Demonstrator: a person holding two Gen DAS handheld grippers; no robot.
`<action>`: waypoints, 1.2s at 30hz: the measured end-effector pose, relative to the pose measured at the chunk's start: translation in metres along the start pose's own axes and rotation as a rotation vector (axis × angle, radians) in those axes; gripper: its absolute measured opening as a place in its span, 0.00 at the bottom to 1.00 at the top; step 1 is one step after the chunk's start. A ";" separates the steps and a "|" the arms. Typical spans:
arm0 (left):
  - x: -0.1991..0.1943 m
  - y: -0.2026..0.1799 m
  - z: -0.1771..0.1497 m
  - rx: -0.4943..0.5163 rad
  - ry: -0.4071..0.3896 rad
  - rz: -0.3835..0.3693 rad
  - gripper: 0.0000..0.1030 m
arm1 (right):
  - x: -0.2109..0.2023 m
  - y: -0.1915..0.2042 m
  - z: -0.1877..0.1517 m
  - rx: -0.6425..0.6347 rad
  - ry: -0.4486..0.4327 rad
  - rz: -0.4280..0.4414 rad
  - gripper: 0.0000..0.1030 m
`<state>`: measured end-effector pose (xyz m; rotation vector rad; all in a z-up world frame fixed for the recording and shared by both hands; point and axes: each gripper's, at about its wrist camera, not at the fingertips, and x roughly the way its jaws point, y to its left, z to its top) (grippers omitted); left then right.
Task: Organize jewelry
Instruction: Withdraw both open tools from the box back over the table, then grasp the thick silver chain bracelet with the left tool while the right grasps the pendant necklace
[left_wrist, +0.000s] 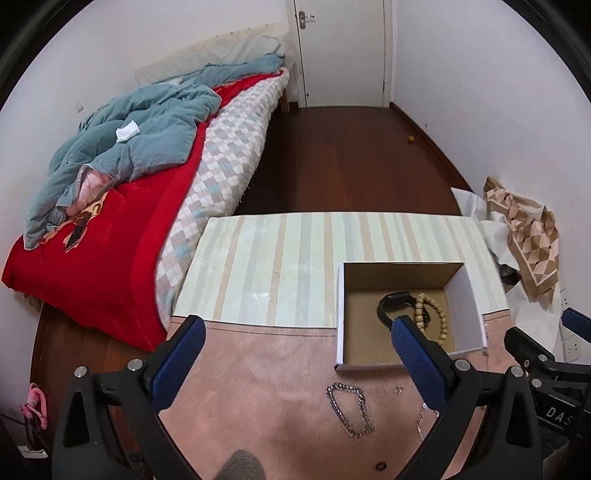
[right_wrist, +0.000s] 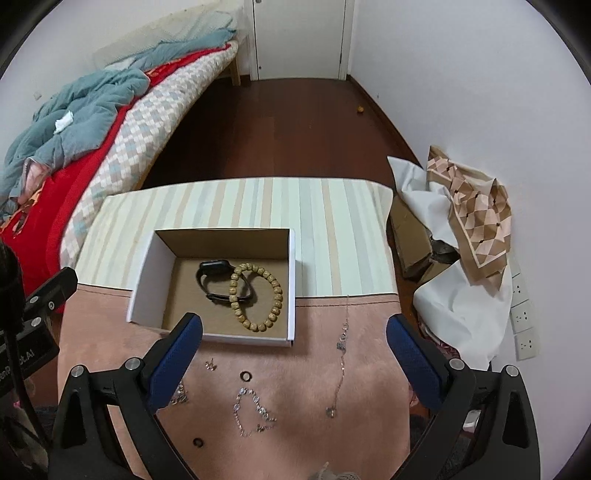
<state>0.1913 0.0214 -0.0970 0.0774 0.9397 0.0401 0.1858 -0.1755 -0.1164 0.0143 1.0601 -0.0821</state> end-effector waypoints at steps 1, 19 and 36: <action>-0.008 0.001 -0.002 -0.001 -0.009 0.000 1.00 | -0.007 0.001 -0.002 0.001 -0.010 -0.001 0.98; -0.074 0.013 -0.029 -0.025 -0.059 -0.026 1.00 | -0.099 -0.001 -0.035 0.012 -0.116 0.008 0.98; 0.032 0.018 -0.082 -0.035 0.183 0.073 0.99 | 0.007 -0.088 -0.088 0.219 0.103 -0.031 0.95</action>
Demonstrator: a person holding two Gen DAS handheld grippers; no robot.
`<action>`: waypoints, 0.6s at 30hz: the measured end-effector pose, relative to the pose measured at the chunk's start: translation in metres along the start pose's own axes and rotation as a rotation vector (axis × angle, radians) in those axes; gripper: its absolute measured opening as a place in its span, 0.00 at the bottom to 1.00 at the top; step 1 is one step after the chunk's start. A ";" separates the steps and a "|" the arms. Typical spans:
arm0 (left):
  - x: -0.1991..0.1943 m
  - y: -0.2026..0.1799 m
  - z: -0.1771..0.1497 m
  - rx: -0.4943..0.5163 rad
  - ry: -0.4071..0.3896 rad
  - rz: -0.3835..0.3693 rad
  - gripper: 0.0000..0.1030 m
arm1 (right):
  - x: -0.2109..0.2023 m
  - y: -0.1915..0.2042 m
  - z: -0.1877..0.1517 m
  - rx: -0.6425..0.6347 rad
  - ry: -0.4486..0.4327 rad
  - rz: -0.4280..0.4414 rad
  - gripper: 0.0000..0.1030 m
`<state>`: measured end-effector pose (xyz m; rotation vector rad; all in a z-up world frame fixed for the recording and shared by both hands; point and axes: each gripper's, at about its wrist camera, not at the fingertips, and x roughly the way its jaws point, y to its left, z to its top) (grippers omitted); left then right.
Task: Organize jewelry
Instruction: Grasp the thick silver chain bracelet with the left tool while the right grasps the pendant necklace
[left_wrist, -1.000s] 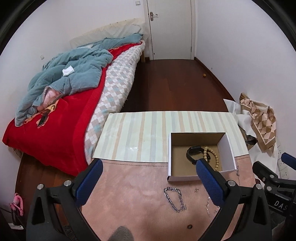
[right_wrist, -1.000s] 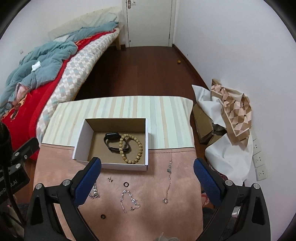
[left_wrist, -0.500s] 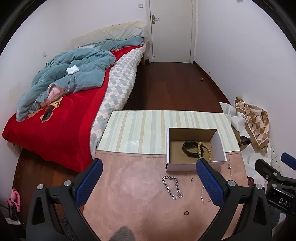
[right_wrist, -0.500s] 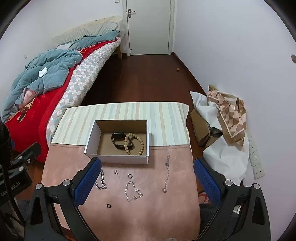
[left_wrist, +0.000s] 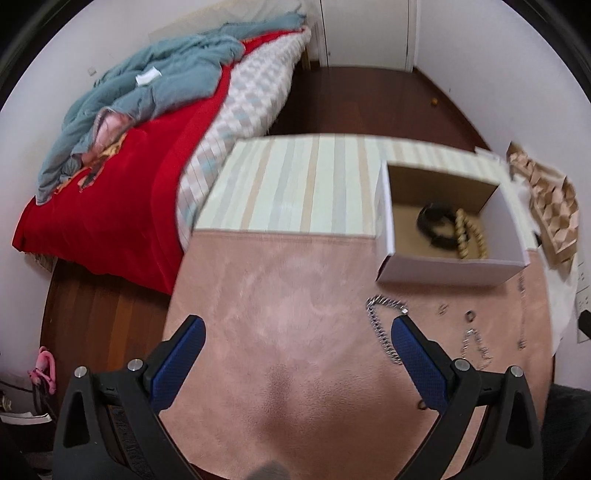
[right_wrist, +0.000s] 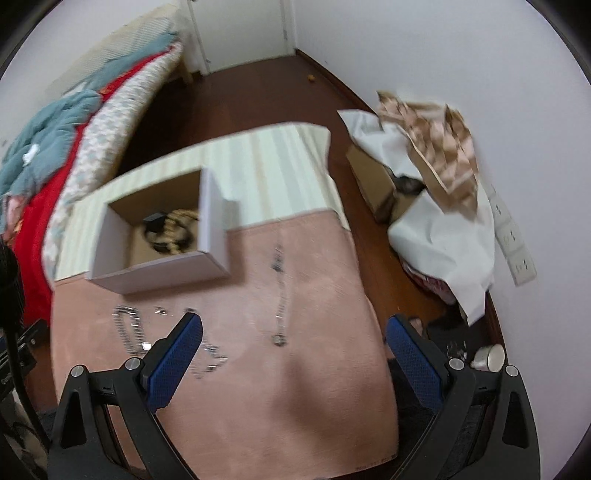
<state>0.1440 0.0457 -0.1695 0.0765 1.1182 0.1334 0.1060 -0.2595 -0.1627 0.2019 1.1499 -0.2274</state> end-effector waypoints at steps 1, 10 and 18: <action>0.009 -0.001 -0.002 0.003 0.014 0.004 0.99 | 0.010 -0.005 -0.002 0.004 0.014 0.000 0.92; 0.060 -0.011 -0.015 0.030 0.122 -0.012 0.99 | 0.089 -0.003 -0.027 -0.047 0.116 0.035 0.53; 0.073 -0.020 -0.017 0.039 0.156 -0.064 0.99 | 0.105 0.020 -0.042 -0.132 0.050 0.020 0.17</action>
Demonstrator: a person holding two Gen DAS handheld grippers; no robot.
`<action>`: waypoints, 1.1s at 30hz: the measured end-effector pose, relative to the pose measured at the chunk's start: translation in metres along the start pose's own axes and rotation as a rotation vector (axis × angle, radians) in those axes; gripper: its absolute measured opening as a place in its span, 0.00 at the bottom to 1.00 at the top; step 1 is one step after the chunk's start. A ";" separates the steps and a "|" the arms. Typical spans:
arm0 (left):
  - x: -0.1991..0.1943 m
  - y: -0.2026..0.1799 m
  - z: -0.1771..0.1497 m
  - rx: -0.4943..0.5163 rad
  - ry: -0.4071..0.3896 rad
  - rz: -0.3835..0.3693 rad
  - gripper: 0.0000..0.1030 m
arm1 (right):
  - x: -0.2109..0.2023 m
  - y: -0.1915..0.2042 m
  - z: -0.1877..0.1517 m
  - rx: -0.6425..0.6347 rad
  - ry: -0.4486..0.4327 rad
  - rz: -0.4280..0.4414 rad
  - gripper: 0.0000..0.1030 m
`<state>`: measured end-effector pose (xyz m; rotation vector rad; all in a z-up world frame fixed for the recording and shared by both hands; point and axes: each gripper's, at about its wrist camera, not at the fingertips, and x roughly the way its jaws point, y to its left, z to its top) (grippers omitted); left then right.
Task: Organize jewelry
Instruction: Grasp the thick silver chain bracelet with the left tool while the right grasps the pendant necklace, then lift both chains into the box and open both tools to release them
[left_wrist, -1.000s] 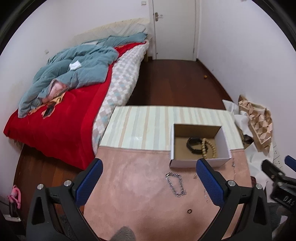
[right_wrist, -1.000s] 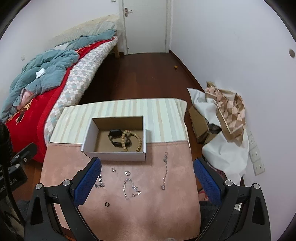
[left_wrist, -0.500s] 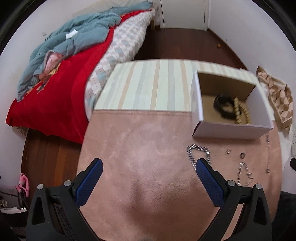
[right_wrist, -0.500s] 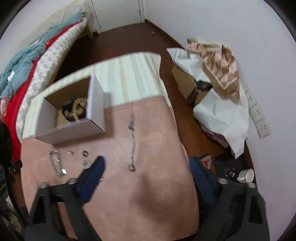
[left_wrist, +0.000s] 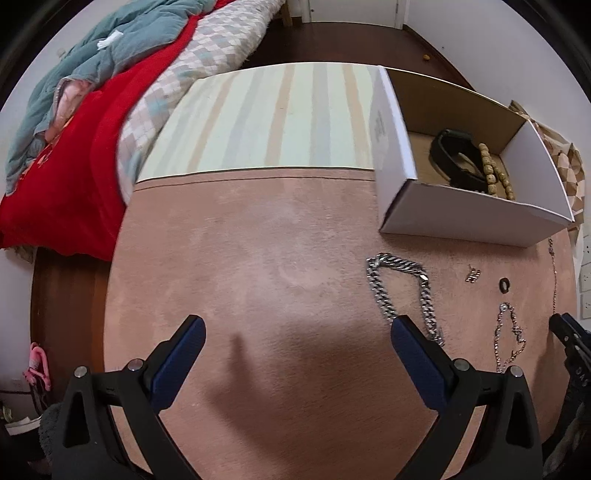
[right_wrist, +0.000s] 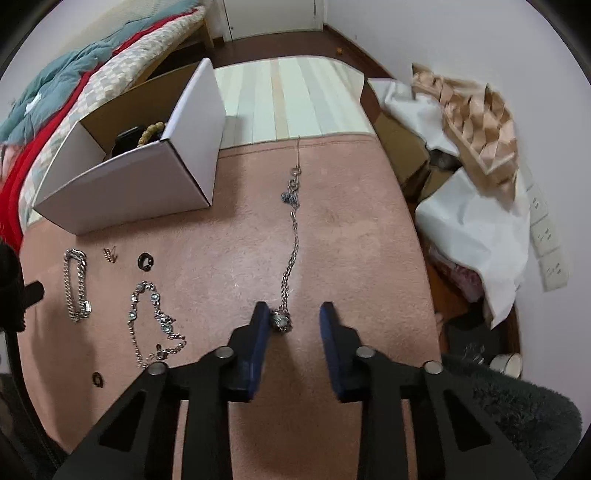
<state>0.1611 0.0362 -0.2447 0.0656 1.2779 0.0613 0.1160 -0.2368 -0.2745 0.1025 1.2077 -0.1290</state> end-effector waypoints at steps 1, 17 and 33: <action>0.001 -0.002 0.001 0.003 0.001 -0.007 0.99 | -0.002 0.003 -0.002 -0.011 -0.010 -0.011 0.11; 0.020 -0.036 0.021 0.072 -0.021 -0.117 0.14 | -0.006 0.007 -0.009 -0.021 -0.009 -0.031 0.10; -0.026 0.000 0.031 0.033 -0.091 -0.270 0.05 | -0.043 -0.001 -0.004 0.062 -0.065 0.087 0.10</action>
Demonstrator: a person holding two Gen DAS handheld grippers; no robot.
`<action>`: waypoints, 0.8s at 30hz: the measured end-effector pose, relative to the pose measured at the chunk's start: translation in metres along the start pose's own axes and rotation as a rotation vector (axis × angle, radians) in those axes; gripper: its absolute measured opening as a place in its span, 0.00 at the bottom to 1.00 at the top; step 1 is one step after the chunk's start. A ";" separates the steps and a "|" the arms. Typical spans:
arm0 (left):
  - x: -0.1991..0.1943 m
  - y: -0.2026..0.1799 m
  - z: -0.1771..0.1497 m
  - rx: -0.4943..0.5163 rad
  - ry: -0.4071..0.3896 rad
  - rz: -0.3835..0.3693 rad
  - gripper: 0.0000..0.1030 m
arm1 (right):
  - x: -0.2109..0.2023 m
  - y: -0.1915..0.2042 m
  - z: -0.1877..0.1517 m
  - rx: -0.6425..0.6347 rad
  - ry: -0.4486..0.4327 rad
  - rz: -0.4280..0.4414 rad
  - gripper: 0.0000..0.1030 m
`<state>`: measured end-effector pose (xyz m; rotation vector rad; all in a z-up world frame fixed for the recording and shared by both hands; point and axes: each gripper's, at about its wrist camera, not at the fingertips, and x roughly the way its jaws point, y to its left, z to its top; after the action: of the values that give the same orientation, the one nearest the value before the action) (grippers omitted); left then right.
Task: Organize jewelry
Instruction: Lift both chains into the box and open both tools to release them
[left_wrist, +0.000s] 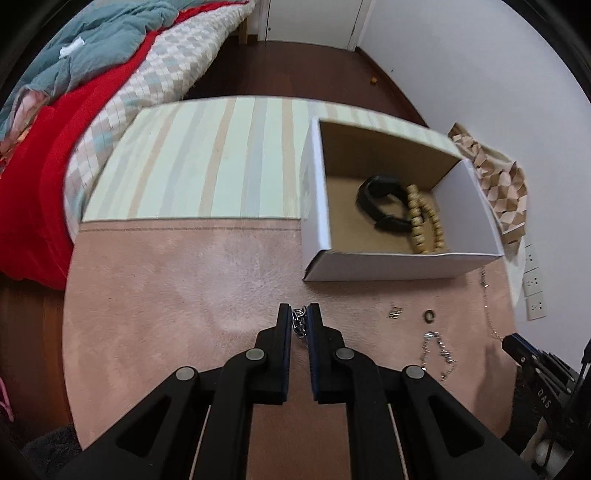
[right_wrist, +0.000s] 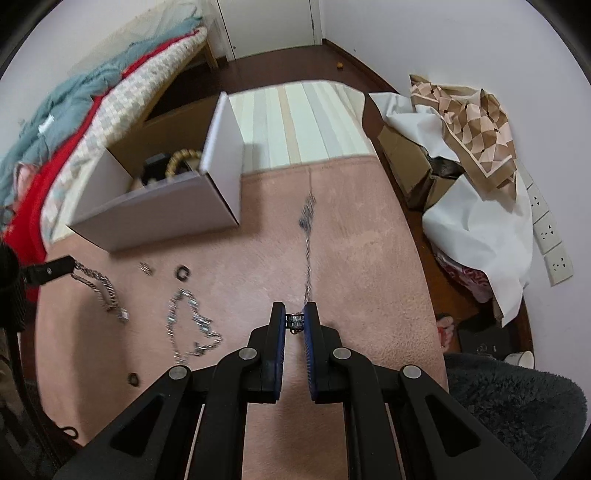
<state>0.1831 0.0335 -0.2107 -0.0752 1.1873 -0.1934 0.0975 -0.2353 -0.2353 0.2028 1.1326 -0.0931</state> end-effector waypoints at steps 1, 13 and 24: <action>-0.007 -0.002 0.000 0.006 -0.011 -0.004 0.05 | -0.006 0.001 0.002 0.004 -0.009 0.012 0.10; -0.070 -0.023 0.020 0.061 -0.102 -0.047 0.05 | -0.086 0.018 0.053 0.013 -0.145 0.140 0.10; -0.121 -0.045 0.076 0.093 -0.213 -0.122 0.05 | -0.171 0.056 0.120 -0.044 -0.331 0.250 0.10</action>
<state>0.2052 0.0095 -0.0641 -0.0842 0.9610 -0.3390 0.1415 -0.2107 -0.0250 0.2772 0.7722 0.1177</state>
